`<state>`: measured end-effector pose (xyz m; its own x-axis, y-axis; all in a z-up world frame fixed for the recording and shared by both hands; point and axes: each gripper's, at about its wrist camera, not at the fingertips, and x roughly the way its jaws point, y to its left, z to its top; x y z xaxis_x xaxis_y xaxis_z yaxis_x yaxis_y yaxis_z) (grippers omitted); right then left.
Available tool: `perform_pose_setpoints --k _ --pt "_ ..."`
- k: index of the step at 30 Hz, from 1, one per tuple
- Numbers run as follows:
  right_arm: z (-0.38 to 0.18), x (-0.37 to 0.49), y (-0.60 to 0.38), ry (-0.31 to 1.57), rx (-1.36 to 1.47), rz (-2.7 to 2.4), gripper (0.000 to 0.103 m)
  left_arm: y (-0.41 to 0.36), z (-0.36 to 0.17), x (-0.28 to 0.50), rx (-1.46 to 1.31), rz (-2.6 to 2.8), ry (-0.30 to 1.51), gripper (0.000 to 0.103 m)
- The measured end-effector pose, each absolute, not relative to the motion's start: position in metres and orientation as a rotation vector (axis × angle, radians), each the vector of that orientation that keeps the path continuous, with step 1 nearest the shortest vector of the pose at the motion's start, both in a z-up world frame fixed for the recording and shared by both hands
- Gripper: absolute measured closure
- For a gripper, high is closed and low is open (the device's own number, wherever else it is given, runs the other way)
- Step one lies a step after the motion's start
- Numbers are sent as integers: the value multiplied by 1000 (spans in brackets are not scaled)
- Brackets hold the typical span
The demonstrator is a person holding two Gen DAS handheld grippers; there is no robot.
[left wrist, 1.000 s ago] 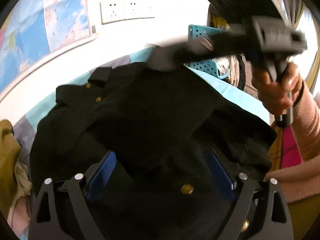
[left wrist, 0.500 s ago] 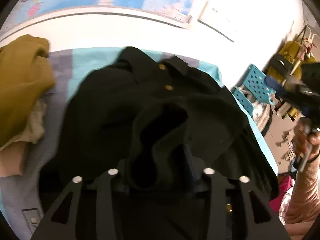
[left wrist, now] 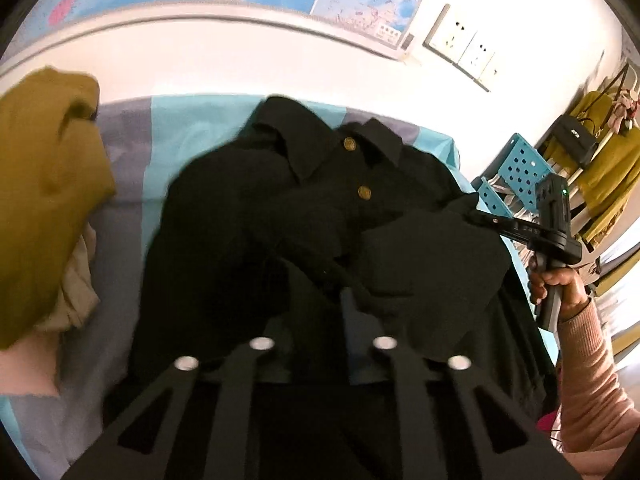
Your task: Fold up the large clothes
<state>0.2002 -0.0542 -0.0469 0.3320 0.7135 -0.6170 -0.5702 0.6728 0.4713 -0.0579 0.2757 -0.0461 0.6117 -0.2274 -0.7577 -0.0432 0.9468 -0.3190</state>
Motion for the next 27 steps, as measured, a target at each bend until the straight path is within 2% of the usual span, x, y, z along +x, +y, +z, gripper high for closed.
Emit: perform_pose_setpoints --k 6,9,10,11,12,13,14,18,21,25,27 --pt "-13 201 -81 747 216 747 98 283 -18 -40 -247 -94 814 97" --pt "-30 209 -81 811 228 713 97 286 -32 -27 -219 -85 874 97" --pt "-36 208 -76 842 181 695 95 287 -40 -24 -215 -79 905 92" --pt "-39 205 -72 851 142 657 84 288 -47 -24 -206 -61 937 87" --pt "-38 201 -70 846 123 628 75 291 -55 -25 -203 -28 967 68" --pt "-34 198 -71 827 123 617 52 295 -57 -30 -214 -24 969 57" --pt "-29 191 -72 791 124 599 44 297 -57 -36 -221 -35 958 54" --pt "3 158 -57 664 81 651 44 299 -37 -77 -162 -3 879 29" --pt "16 116 1 627 -43 897 44 289 -26 -107 -98 -11 851 22" --pt "6 78 83 651 -195 1143 50 263 -36 -132 -56 -66 904 14" --pt "-7 65 128 672 -268 1221 52 251 -49 -136 -46 -82 958 14"
